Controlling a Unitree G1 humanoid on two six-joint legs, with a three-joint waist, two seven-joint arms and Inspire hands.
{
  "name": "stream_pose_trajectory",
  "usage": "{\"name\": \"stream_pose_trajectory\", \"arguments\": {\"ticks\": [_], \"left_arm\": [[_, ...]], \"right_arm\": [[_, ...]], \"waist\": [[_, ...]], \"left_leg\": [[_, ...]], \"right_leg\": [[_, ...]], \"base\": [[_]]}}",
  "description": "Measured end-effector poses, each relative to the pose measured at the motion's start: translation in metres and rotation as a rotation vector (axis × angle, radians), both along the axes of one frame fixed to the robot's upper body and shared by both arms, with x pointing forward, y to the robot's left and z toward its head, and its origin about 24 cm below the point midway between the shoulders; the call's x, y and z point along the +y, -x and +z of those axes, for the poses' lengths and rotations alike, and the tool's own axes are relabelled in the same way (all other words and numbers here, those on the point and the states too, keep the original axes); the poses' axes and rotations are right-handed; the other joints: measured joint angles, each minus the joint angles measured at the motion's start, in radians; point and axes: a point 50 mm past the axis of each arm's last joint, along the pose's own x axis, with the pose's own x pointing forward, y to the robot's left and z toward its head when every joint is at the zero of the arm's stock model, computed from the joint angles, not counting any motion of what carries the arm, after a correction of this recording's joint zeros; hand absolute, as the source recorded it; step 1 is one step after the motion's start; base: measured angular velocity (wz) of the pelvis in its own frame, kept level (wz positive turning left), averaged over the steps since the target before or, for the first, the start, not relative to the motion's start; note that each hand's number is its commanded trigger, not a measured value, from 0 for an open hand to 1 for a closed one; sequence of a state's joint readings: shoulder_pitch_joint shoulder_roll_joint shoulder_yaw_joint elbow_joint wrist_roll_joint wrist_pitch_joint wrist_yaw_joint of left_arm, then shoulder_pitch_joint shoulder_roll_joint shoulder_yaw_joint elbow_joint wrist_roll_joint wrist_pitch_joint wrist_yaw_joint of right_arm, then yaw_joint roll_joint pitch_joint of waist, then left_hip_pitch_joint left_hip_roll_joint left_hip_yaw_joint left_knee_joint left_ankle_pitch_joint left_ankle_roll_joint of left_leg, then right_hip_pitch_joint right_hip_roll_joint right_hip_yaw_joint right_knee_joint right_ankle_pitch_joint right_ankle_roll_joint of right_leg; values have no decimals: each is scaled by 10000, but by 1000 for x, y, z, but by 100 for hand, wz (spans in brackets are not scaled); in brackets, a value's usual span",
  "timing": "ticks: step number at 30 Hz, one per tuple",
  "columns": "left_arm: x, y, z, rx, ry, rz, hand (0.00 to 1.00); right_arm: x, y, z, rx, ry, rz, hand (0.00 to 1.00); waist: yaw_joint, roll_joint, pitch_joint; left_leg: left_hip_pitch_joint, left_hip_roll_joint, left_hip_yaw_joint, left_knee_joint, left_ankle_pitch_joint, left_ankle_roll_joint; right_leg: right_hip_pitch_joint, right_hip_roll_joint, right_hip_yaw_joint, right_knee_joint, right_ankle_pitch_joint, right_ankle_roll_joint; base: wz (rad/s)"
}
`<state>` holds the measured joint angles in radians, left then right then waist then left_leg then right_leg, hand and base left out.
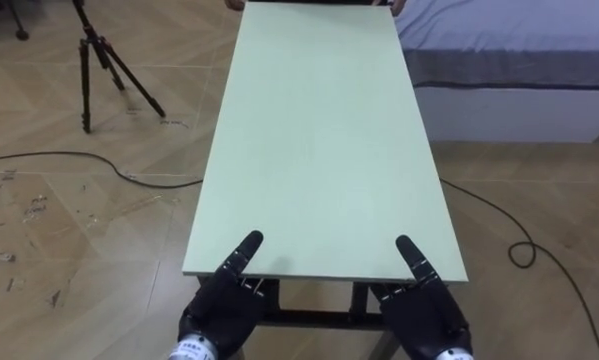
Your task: Move table with human
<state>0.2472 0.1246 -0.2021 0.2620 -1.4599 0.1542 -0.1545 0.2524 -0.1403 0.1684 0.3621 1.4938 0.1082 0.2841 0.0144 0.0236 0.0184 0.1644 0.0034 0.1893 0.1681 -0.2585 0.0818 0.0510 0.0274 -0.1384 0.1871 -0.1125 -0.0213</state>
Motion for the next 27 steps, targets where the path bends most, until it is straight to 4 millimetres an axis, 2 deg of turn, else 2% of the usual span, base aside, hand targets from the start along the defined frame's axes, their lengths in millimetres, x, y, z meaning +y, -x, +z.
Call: {"name": "stream_pose_trajectory", "arguments": {"ticks": [7, 14, 27], "left_arm": [[-1, 3, -5, 821, -618, -69, 100], [-3, 4, -6, 860, -827, -181, 100], [-5, 5, -8, 959, -999, -151, 100]], "right_arm": [[6, 2, -5, 890, 93, -88, 100], [5, 3, -6, 981, 253, -44, 100], [6, 3, -6, 933, 656, -1, 100]], "waist": [[-34, 43, 21], [89, 51, 14], [111, 131, 0]], "left_leg": [[-57, 12, -41, -5, -1, 0], [-52, -2, -39, 4, 0, -1], [-77, -4, -38, 0, 0, -1]], "right_leg": [[-23, 25, -18, -92, 0, 0], [-8, 23, 3, -194, 0, 0], [-21, 20, 5, -194, 0, 0]], "base": [[0], [-5], [0]]}}
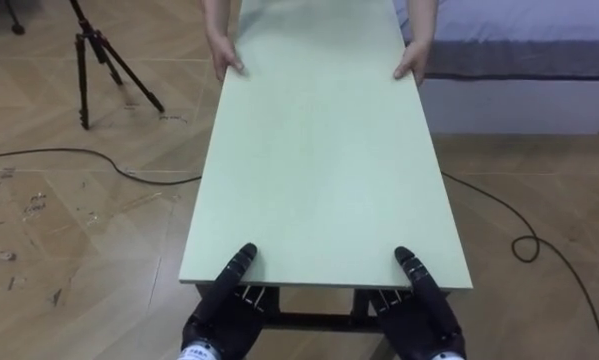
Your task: Move table with human
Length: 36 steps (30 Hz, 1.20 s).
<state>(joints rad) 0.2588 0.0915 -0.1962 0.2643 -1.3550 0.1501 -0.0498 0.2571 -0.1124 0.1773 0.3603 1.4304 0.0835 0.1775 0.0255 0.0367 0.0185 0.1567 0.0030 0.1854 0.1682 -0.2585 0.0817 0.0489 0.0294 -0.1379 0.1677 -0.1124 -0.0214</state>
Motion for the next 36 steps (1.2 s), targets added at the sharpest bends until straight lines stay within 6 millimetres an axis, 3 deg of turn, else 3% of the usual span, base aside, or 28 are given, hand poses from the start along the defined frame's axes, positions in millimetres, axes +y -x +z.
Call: {"name": "stream_pose_trajectory", "arguments": {"ticks": [15, 23, 36], "left_arm": [[2, 4, 6, -746, -554, 16, 100], [2, 5, 14, -1295, -628, -105, 100], [0, 3, 18, -1600, -771, -235, 100]], "right_arm": [[4, 2, 11, -531, 41, 45, 100], [2, 0, 14, -1144, 121, 88, 100], [1, -2, 17, -1353, 130, -16, 100]], "waist": [[164, -15, -41], [369, -173, -68], [370, -260, -76]], "left_leg": [[-149, -7, 13, 46, -1, -2], [-274, -8, 10, 66, 3, -11], [-541, 6, 1, 133, 4, -12]], "right_leg": [[-310, -26, 6, 374, -40, -67], [-396, -26, -41, 378, -61, -100], [-661, -28, -78, 357, -61, -100]], "base": [[-1], [0], [0]]}}
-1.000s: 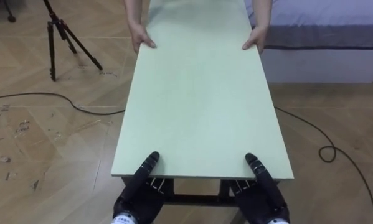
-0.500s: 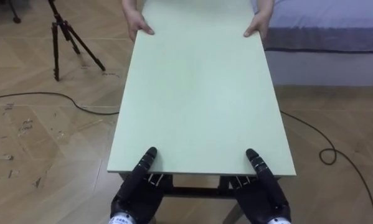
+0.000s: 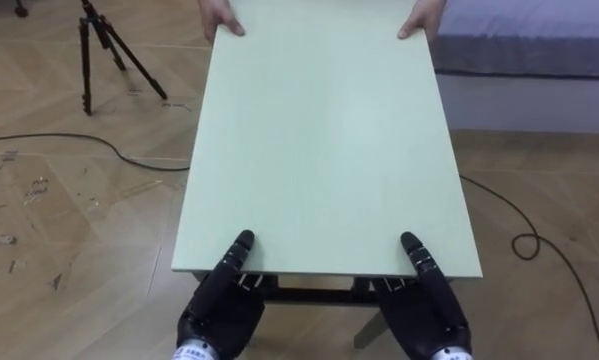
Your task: Move table with human
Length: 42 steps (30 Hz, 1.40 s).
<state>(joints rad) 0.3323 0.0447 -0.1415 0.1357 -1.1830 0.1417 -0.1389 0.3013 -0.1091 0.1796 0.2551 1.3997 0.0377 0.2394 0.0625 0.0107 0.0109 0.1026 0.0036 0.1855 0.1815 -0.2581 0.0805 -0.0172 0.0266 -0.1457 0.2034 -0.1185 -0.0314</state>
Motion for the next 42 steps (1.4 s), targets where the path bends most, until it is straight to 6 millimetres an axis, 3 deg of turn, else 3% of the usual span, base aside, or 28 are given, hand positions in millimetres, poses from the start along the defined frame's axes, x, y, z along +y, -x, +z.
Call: {"name": "stream_pose_trajectory", "arguments": {"ticks": [9, 15, 17, 22, 23, 25, 26, 27, 28, 29, 30, 32, 36, 38, 42], "left_arm": [[2, -1, 1, -108, -68, 158, 100], [2, 2, 1, -157, -217, 69, 100], [2, 8, -1, -114, -141, 62, 100], [0, 15, -4, 34, 47, 24, 100], [0, 16, -4, 38, 109, 33, 100], [0, 17, -5, 47, 155, 20, 100], [-2, 17, -5, 60, 216, -2, 100], [-3, 18, -5, 101, 256, 11, 100], [-5, 22, -7, 232, 438, 126, 100], [-6, 22, -7, 243, 528, 190, 100], [-5, 21, -6, 195, 521, 202, 100], [-4, 15, -4, -15, 444, 192, 100], [-5, 2, 2, -380, 193, 18, 100], [-5, -5, 5, -481, 81, -28, 100], [-4, -4, 2, -211, -11, 57, 100]], "right_arm": [[5, 0, 0, -79, -144, -2, 100], [5, 7, 1, -93, -226, -120, 100], [4, 11, -1, -82, -198, -76, 100], [1, 18, -2, -213, -159, -21, 100], [1, 18, -2, -267, -99, 40, 100], [0, 18, -1, -349, -6, 91, 100], [-2, 17, 0, -409, 82, 64, 100], [-3, 17, 0, -414, 140, 78, 100], [-3, 16, 0, -404, 207, 100, 100], [-3, 14, 1, -486, 281, 160, 100], [-2, 12, 2, -553, 287, 183, 100], [-1, 8, 4, -699, 283, 193, 100], [-1, 1, 7, -917, 156, 16, 100], [0, -2, 8, -961, -39, -125, 100], [2, 1, 5, -820, -144, -16, 100]], "waist": [[-7, -57, 33], [31, -71, 34], [98, -10, 76], [249, 134, 128], [259, 200, 120], [218, 242, 121], [189, 344, 155], [219, 427, 138], [195, 661, 38], [3, 805, -2], [-106, 838, 33], [-365, 729, 107], [-540, 695, 142], [-523, 641, 152], [-519, 543, 143]], "left_leg": [[-94, 1, -16, 48, -1, 0], [-743, 19, -363, 1049, -79, -127], [-1176, 180, -418, 2017, -286, -473], [-2260, 391, -841, 3865, -412, -709], [-2471, 450, -1098, 4069, -495, -934], [-2632, 562, -1109, 4235, -615, -1390], [-2779, 833, -1001, 5137, -675, -1426], [-2755, 998, -906, 5748, -672, -1426], [-2419, 1301, -883, 6486, -661, -1445], [-1853, 1460, -965, 6396, -648, -1467], [-1563, 1481, -1072, 6122, -651, -1469], [-505, 1450, -1036, 4024, -1046, -1678], [-231, 1369, -931, 2116, -1601, -1503], [-379, 1118, -928, 1608, -1726, -1254], [-611, 543, -797, 1653, -1473, -760]], "right_leg": [[-36, -2, -26, -8, 0, 0], [-244, -58, -236, 77, -39, -54], [-257, 1, -317, 203, -86, -131], [-449, 197, -341, 280, -231, -403], [-577, 287, -393, 302, -236, -497], [-863, 311, -641, 310, -257, -687], [-921, 349, -878, 453, -252, -789], [-924, 373, -1104, 553, -286, -844], [-950, 499, -1462, 622, -299, -903], [-1045, 536, -1764, 784, -288, -951], [-1129, 525, -1879, 897, -276, -969], [-1725, 311, -2066, 1480, -243, -986], [-2528, 78, -2376, 1584, 224, -1020], [-2957, -118, -2342, 1569, 636, -1016], [-3045, -504, -2074, 1315, 1148, -915]], "base": [[0], [6], [0], [-2], [7], [10], [0], [-19], [-9], [11], [40], [44], [20], [-2], [-12]]}}
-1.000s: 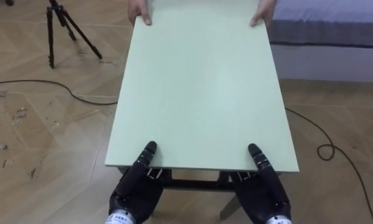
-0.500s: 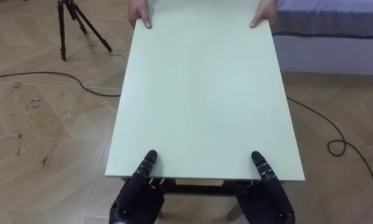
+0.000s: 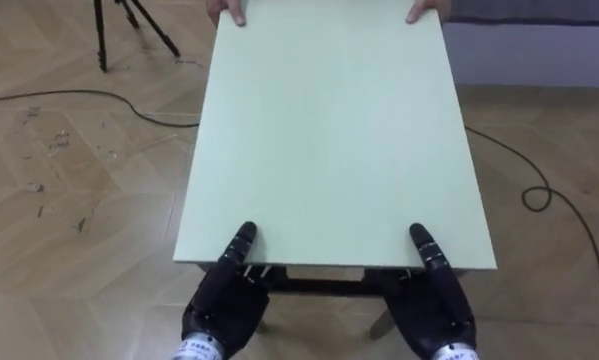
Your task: Move table with human
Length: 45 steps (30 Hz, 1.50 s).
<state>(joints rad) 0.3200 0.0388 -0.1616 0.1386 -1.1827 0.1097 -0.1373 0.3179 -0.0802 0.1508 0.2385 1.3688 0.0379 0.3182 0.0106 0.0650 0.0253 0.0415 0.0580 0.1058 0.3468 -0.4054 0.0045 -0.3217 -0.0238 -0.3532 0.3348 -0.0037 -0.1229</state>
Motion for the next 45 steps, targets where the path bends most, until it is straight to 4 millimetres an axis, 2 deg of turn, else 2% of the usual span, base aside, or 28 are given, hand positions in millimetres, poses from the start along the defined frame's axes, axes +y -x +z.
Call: {"name": "stream_pose_trajectory", "arguments": {"ticks": [2, 3, 5, 6, 7, 8, 9, 10, 11, 13, 14, 15, 16, 17, 18, 20, 21, 23, 24, 26, 29, 33, 36, 39, 42, 43, 44, 45], "left_arm": [[0, 5, -3, 168, 14, 42, 100], [1, 7, -4, 238, 36, 71, 100], [0, 11, -6, 379, 97, 127, 100], [0, 11, -6, 380, 121, 136, 100], [0, 10, -5, 373, 133, 136, 100], [-1, 6, -4, 306, 39, 52, 100], [-3, 4, -3, 304, -5, -21, 100], [-6, 1, -3, 292, -174, -232, 100], [-7, 0, -3, 248, -261, -313, 100], [-5, 2, -2, 170, -329, -330, 100], [-3, 2, -2, 88, -330, -281, 100], [-2, 2, -1, 26, -334, -257, 100], [1, 2, 0, -116, -349, -197, 100], [4, 1, 1, -219, -398, -184, 100], [4, 1, 1, -214, -408, -186, 100], [8, 4, 4, -328, -449, -66, 100], [9, 4, 6, -407, -477, -49, 100], [11, -4, 12, -781, -580, -101, 100], [11, -6, 13, -844, -592, -97, 100], [13, -10, 15, -1008, -618, -53, 100], [12, -14, 17, -1154, -754, -167, 100], [12, -9, 14, -1010, -802, -238, 100], [11, 1, 9, -795, -826, -337, 100], [10, 7, 4, -610, -845, -446, 100], [8, 4, 3, -564, -848, -585, 100], [8, 2, 3, -614, -839, -590, 100], [9, 3, 3, -588, -751, -456, 100], [9, 5, 2, -502, -699, -396, 100]], "right_arm": [[0, 4, -3, 57, -104, 48, 100], [0, 4, -4, 94, -124, 75, 100], [-2, 5, -5, 208, -14, 227, 100], [-2, 5, -5, 213, -24, 253, 100], [-2, 3, -4, 201, -81, 246, 100], [-3, 4, -5, 240, -156, 171, 100], [-4, 6, -5, 292, -226, 96, 100], [-7, 10, -7, 405, -342, -74, 100], [-7, 13, -8, 467, -488, -192, 100], [-6, 14, -7, 435, -604, -217, 100], [-5, 13, -5, 372, -621, -131, 100], [-4, 13, -5, 335, -627, -83, 100], [-1, 11, -4, 266, -672, -5, 100], [1, 9, -3, 203, -725, 53, 100], [2, 10, -3, 212, -763, 68, 100], [7, 7, -2, 140, -869, 200, 100], [7, 6, -1, 80, -880, 213, 100], [7, -1, 4, -218, -872, 208, 100], [7, -4, 5, -288, -862, 223, 100], [10, -11, 6, -426, -848, 285, 100], [8, -13, 7, -483, -776, 185, 100], [7, -10, 2, -302, -774, 122, 100], [7, 3, -4, -34, -870, 82, 100], [7, 10, -7, 147, -861, 40, 100], [7, 11, -9, 250, -771, -36, 100], [7, 10, -7, 166, -761, -68, 100], [5, 8, -6, 123, -723, -70, 100], [6, 8, -6, 169, -679, -25, 100]], "waist": [[-27, -112, -31], [-21, -140, -41], [-34, -298, -84], [-79, -323, -93], [-81, -258, -99], [-107, -227, -80], [-135, -223, -77], [-170, -280, -111], [-162, -369, -159], [32, -426, -160], [210, -509, -160], [272, -566, -167], [369, -760, -157], [536, -914, -74], [599, -913, -71], [875, -953, -97], [888, -1015, -94], [980, -1333, -5], [1045, -1350, -5], [1067, -1367, 7], [927, -1371, 19], [765, -1354, 30], [832, -1323, 45], [1078, -1131, 110], [1260, -1045, 120], [1334, -1062, 90], [1487, -1004, 126], [1600, -985, 120]], "left_leg": [[-122, -334, 75, 13, 182, 242], [-159, -392, 115, 32, 232, 300], [-410, -684, 367, 200, 403, 525], [-513, -736, 424, 251, 461, 588], [-743, -692, 636, 336, 594, 732], [-905, -528, 1195, 368, 713, 777], [-928, -492, 1332, 335, 801, 798], [-922, -481, 1643, 132, 1005, 823], [-930, -503, 2017, -67, 1191, 840], [-1020, -538, 2328, -91, 1302, 861], [-1177, -562, 2533, 24, 1315, 857], [-1305, -561, 2596, 143, 1316, 857], [-1652, -557, 2575, 473, 1327, 836], [-1954, -462, 2348, 835, 1394, 725], [-2105, -369, 2149, 976, 1435, 662], [-2555, -52, 1548, 1063, 1638, 346], [-2668, 21, 1536, 1004, 1690, 293], [-3241, 118, 1500, 1048, 1825, 241], [-3409, 191, 1519, 1144, 1836, 222], [-3892, 300, 1385, 1334, 1917, 139], [-4472, 336, 1158, 1384, 2243, 133], [-4673, 352, 949, 1291, 2553, 106], [-4512, 395, 836, 1082, 2808, 64], [-4339, 570, 822, 861, 3147, -6], [-3963, 590, 692, -431, 4267, -275], [-3824, 605, 676, -1170, 4852, -686], [-3945, 791, 757, -142, 4240, -337], [-3965, 876, 929, 837, 3590, -291]], "right_leg": [[-2, -141, 224, -402, 549, 52], [4, -163, 301, -534, 711, 66], [16, -274, 633, -1115, 1439, 190], [12, -293, 779, -1294, 1644, 382], [-26, -289, 1138, -1464, 2023, 1219], [-309, -511, 1420, -214, 1237, 1526], [-390, -695, 1438, 745, 635, 1502], [-390, -1107, 1538, 2482, -498, 1480], [-201, -1510, 1626, 3973, -1317, 1647], [556, -2015, 1737, 5239, -1862, 1758], [1233, -2379, 1832, 5379, -1947, 1842], [1579, -2530, 1882, 5273, -1949, 1853], [2245, -2721, 2017, 4772, -1998, 1962], [2459, -2563, 2061, 3902, -2343, 2355], [2532, -2395, 2014, 3570, -2387, 2328], [2911, -1632, 2130, 1984, -2399, 2335], [2978, -1547, 2129, 1706, -2446, 2347], [2753, -1470, 2096, 996, -2805, 2252], [2671, -1424, 2038, 884, -2826, 2252], [2683, -1227, 1487, 160, -2828, 2250], [2689, -1054, 1068, -407, -2830, 2180], [2659, -896, 784, -454, -2881, 1939], [2711, -775, 743, -456, -2810, 1814], [2745, -560, 750, -439, -2678, 1612], [2560, -296, 703, -581, -2374, 1199], [2342, -246, 499, -728, -2178, 1035], [2086, -237, 417, -601, -2114, 766], [2002, -232, 346, -514, -2135, 627]], "base": [[-19], [-28], [-27], [-13], [10], [26], [58], [59], [44], [-16], [-43], [-39], [-35], [-33], [-51], [-41], [-7], [2], [-15], [-9], [29], [28], [8], [-6], [6], [-22], [-39], [-73]]}}
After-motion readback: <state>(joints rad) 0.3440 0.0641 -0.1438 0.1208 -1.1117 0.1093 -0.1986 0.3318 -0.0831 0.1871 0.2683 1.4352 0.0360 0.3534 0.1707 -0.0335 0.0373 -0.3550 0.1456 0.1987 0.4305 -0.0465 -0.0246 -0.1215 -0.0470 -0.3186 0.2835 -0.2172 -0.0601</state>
